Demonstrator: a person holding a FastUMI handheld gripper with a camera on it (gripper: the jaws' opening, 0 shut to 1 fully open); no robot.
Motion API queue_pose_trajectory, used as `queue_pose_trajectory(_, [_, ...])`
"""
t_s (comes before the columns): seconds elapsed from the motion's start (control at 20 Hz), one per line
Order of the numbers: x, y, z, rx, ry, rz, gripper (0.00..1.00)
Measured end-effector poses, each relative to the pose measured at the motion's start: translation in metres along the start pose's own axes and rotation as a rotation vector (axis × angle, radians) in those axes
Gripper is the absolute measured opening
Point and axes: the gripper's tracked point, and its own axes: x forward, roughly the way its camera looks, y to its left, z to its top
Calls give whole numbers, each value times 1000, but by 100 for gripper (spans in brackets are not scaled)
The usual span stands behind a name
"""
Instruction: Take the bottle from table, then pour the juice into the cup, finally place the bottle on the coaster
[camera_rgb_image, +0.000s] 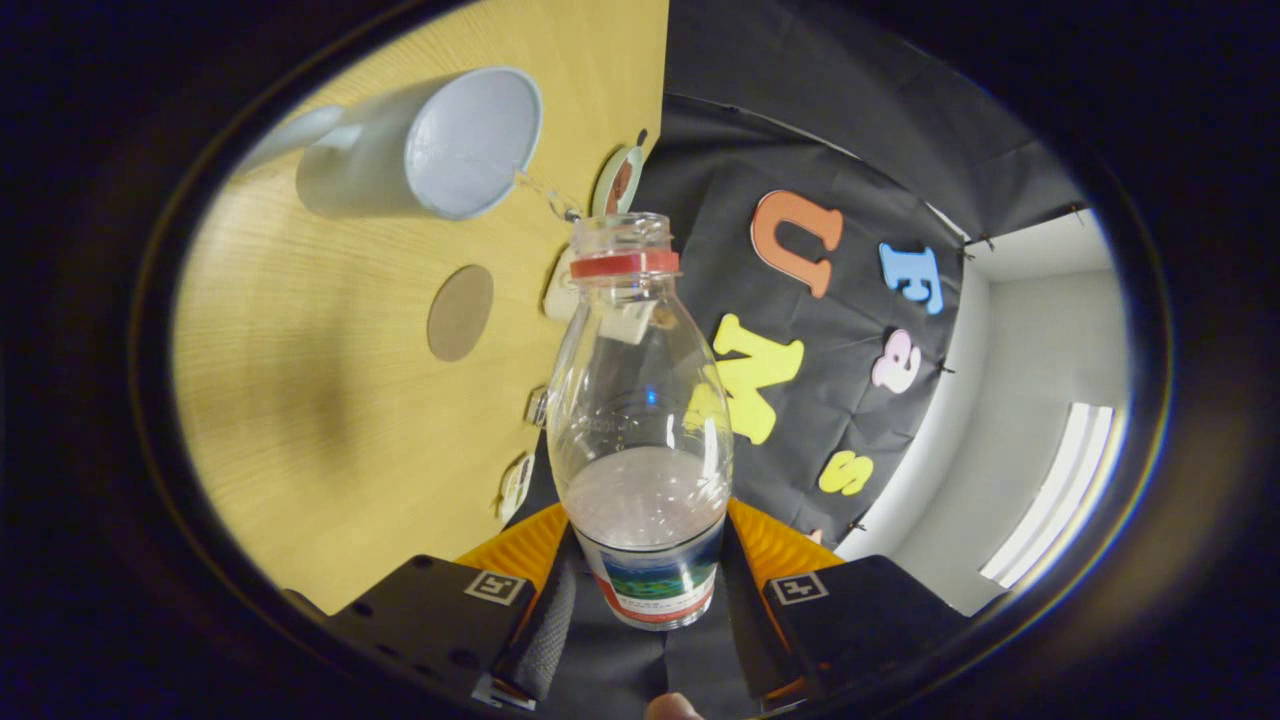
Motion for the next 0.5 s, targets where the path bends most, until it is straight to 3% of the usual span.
queue_pose_trajectory(0.5, [2,-12,-3,-56,-7,-3,74])
